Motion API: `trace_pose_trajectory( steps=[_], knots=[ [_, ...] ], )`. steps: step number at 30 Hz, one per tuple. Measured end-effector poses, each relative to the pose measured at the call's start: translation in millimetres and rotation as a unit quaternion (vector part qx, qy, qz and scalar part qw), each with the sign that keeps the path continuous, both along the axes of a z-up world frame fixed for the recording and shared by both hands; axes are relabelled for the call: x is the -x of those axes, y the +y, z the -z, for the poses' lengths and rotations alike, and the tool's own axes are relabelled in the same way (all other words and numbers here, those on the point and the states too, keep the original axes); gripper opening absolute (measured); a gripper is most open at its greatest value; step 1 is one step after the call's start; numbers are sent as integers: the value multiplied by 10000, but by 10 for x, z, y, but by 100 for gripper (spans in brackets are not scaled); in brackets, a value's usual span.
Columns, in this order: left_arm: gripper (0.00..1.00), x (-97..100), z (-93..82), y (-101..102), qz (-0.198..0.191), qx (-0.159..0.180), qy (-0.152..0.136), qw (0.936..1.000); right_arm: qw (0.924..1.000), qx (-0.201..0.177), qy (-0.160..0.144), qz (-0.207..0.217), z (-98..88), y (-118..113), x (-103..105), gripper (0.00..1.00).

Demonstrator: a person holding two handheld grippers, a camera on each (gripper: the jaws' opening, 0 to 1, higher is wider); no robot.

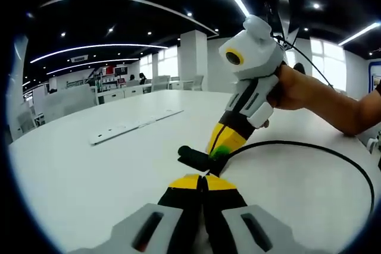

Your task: Find the charging cable on the desk, coil it up and secure with Velcro.

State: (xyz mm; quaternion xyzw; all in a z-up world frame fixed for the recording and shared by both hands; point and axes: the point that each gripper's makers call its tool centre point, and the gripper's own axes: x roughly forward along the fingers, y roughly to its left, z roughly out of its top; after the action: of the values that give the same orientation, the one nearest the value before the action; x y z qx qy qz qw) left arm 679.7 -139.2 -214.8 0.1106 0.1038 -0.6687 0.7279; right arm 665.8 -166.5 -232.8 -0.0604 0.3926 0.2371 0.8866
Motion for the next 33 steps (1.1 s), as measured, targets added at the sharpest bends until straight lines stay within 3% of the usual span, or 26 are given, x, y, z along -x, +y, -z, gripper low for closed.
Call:
trace_pose_trajectory(
  steps=[3,9,14,21,33],
  knots=[
    [2,-4,1,2,-5,0,-1,10000,9999,117,1,6,-10,1,-15,2],
    [2,-5,1,4,-7,3,3,10000,9982,88,-551,239,-138,-84,-154,2],
    [2,-10,0,4,-12,-1,1,10000,9989,142,-405,209,0,-74,-164,2],
    [2,-7,-1,3,-6,-3,2,10000,9985,-74,-464,277,-16,-125,-189,2],
    [2,-30,-5,-7,-15,-6,4,10000,9963,-98,-767,385,-41,-160,-231,2]
  ],
)
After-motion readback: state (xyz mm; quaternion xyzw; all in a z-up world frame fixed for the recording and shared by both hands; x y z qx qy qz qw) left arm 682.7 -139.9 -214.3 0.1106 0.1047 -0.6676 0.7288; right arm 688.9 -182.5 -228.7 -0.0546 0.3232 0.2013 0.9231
